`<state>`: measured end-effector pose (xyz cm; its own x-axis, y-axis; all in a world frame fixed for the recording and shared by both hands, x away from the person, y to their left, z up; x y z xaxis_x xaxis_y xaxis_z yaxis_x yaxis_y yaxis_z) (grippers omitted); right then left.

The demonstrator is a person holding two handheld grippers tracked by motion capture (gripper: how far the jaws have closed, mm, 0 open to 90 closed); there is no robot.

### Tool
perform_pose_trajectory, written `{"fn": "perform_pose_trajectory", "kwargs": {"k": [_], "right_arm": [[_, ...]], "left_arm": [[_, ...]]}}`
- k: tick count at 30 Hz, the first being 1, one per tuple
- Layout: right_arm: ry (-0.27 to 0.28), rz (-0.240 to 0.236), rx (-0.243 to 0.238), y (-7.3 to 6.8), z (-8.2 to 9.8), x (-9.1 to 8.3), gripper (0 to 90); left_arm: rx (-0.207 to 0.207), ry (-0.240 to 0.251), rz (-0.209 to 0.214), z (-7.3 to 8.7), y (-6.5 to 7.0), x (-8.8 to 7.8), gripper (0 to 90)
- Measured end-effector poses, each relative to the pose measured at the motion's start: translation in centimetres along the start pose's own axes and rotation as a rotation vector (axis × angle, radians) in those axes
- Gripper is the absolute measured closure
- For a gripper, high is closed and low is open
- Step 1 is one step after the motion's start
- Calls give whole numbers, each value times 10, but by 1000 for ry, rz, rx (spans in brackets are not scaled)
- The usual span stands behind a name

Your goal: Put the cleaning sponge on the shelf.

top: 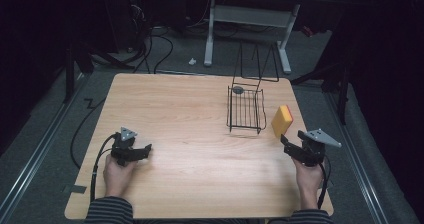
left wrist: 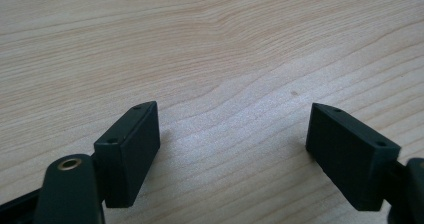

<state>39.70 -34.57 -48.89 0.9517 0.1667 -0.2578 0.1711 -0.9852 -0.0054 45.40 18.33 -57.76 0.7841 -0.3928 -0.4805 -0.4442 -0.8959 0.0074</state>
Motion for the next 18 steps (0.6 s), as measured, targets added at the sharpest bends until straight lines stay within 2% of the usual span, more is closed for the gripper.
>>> {"fn": "perform_pose_trajectory", "kwargs": {"k": [8, 18], "right_arm": [[14, 13, 3, 10, -13, 9, 310], [-9, 29, 23, 16, -14, 28, 305]], "left_arm": [[0, -1, 0, 0, 0, 0, 220], [1, 0, 0, 0, 0, 0, 220]]}}
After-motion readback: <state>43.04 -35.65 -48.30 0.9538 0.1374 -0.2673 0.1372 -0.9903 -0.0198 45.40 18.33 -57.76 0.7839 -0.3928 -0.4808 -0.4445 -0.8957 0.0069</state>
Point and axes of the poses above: each handheld gripper's, and its own axes: x roughly forward along the jaws, z roughly out of its underside, y roughly to its right, the point moved 6 cm from there along x, roughly forward along the jaws, and after that the axes turned 14 degrees about y, right-handed, at the moved point
